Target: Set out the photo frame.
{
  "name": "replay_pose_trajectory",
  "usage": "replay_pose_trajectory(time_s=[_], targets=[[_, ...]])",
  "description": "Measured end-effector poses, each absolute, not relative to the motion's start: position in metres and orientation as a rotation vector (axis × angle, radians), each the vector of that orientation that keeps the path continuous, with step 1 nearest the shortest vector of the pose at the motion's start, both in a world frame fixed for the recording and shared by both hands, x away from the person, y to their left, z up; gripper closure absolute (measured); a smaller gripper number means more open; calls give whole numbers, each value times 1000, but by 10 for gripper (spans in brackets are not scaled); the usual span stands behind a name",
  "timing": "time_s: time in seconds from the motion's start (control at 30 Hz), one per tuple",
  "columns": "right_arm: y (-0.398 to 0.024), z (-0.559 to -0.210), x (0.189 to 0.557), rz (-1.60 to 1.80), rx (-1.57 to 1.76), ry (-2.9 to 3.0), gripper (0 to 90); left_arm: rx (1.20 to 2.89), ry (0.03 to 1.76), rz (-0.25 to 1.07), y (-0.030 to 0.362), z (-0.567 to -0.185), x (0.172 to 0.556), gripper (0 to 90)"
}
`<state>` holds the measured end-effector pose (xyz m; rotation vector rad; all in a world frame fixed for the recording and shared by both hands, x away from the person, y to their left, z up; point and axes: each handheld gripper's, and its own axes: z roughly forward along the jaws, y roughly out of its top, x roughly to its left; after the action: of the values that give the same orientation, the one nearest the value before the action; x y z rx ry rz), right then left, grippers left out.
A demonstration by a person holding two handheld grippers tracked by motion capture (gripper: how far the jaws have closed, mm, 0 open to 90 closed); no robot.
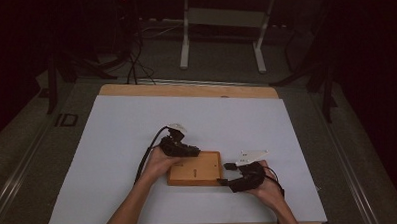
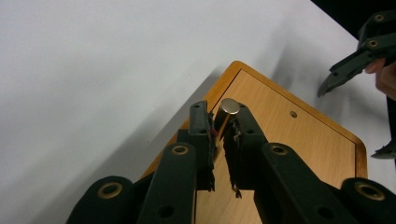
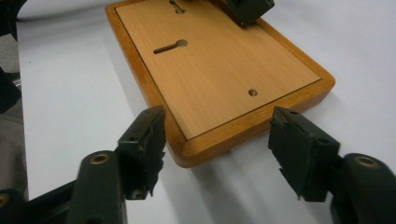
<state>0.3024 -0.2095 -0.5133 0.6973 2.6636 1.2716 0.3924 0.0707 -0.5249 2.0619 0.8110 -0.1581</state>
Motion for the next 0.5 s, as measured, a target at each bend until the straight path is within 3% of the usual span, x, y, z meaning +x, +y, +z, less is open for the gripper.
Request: replay_pose_trajectory(time_s=[0.2,0.5], targets=[[-206,-517,302,1253,712,2672,236,2056,821,-195,72,-525,397,825],[-197,-525,299,1184,688,2679,156,2036,844,-254,73,-527,403,825]])
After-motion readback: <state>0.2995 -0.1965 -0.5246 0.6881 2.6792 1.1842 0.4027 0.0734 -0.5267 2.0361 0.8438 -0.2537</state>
